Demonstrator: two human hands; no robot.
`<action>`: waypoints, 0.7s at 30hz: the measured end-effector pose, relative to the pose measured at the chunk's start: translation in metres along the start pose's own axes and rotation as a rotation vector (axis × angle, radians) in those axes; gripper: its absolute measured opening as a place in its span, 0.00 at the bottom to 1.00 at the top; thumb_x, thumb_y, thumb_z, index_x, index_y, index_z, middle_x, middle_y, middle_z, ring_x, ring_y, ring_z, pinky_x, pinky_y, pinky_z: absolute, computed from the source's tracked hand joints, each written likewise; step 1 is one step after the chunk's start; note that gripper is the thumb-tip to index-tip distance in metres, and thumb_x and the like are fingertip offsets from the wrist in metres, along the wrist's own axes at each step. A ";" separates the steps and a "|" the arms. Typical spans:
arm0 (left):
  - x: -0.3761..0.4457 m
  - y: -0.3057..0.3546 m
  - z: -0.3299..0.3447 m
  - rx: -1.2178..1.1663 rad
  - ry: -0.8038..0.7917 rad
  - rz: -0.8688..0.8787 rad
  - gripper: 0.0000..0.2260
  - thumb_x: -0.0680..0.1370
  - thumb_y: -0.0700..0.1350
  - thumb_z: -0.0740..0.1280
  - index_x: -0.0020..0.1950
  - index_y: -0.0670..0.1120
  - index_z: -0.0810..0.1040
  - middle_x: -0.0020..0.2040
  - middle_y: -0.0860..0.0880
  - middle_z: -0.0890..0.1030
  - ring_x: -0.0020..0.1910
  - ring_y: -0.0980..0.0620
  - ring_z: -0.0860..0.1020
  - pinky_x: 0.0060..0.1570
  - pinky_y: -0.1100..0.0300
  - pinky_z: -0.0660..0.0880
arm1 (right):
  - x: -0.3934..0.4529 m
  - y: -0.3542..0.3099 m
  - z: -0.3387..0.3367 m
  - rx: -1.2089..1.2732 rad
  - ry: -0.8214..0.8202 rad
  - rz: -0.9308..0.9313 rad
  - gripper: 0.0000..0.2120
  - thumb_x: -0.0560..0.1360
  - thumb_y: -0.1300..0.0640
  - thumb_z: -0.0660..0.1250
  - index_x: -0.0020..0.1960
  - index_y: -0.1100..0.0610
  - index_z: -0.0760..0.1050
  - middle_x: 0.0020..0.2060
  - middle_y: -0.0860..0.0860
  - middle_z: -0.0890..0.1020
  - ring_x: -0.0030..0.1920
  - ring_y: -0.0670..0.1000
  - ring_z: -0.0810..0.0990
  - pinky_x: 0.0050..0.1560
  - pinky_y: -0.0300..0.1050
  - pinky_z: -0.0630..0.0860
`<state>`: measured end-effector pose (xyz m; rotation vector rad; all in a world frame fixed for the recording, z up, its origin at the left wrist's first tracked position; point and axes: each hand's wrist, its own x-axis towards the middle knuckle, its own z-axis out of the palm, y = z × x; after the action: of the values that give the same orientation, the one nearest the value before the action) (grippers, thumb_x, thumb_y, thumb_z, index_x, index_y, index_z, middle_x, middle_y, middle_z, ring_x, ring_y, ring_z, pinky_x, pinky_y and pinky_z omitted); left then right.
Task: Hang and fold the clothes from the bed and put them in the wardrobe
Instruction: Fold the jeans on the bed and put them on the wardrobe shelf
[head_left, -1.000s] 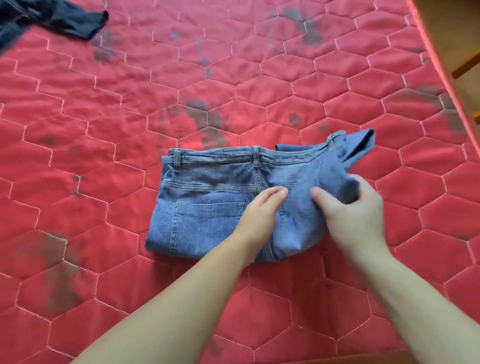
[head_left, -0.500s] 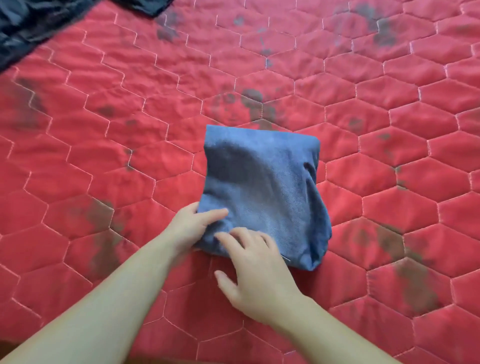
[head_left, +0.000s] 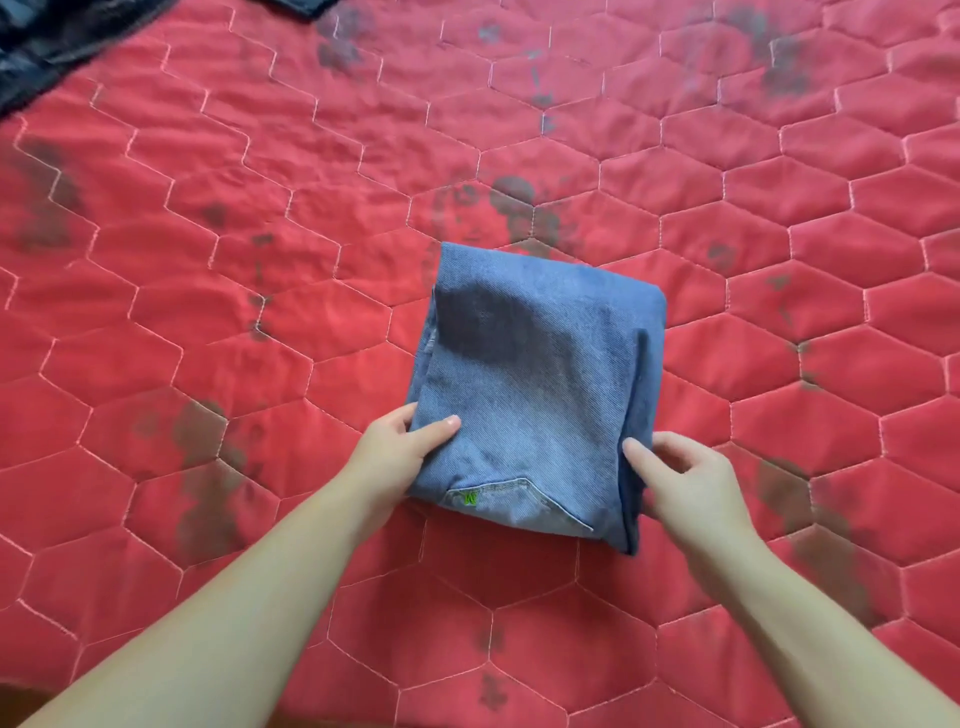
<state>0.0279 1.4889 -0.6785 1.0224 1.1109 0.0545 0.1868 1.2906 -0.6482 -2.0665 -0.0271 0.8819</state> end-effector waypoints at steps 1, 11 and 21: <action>0.000 0.000 -0.004 -0.080 -0.021 -0.033 0.06 0.78 0.39 0.67 0.53 0.43 0.82 0.49 0.45 0.86 0.46 0.49 0.84 0.41 0.60 0.81 | 0.002 -0.002 0.001 0.209 -0.068 0.080 0.11 0.78 0.58 0.65 0.38 0.55 0.81 0.36 0.52 0.84 0.37 0.52 0.80 0.41 0.52 0.78; 0.002 -0.014 -0.018 -0.149 0.021 -0.072 0.12 0.81 0.45 0.63 0.58 0.39 0.80 0.54 0.40 0.84 0.54 0.42 0.83 0.52 0.53 0.81 | 0.005 0.006 0.006 -0.276 0.348 -0.227 0.02 0.75 0.57 0.68 0.44 0.54 0.76 0.43 0.53 0.79 0.43 0.51 0.76 0.44 0.39 0.66; -0.001 -0.021 -0.012 -0.263 -0.004 -0.074 0.13 0.77 0.49 0.65 0.55 0.42 0.82 0.55 0.41 0.84 0.52 0.45 0.84 0.44 0.56 0.82 | -0.030 0.000 0.032 -0.252 0.144 -0.073 0.14 0.77 0.53 0.64 0.36 0.59 0.71 0.28 0.46 0.74 0.33 0.53 0.71 0.36 0.48 0.67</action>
<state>0.0092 1.4842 -0.6933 0.7455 1.1044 0.1355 0.1456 1.3038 -0.6428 -2.3436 -0.1411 0.7125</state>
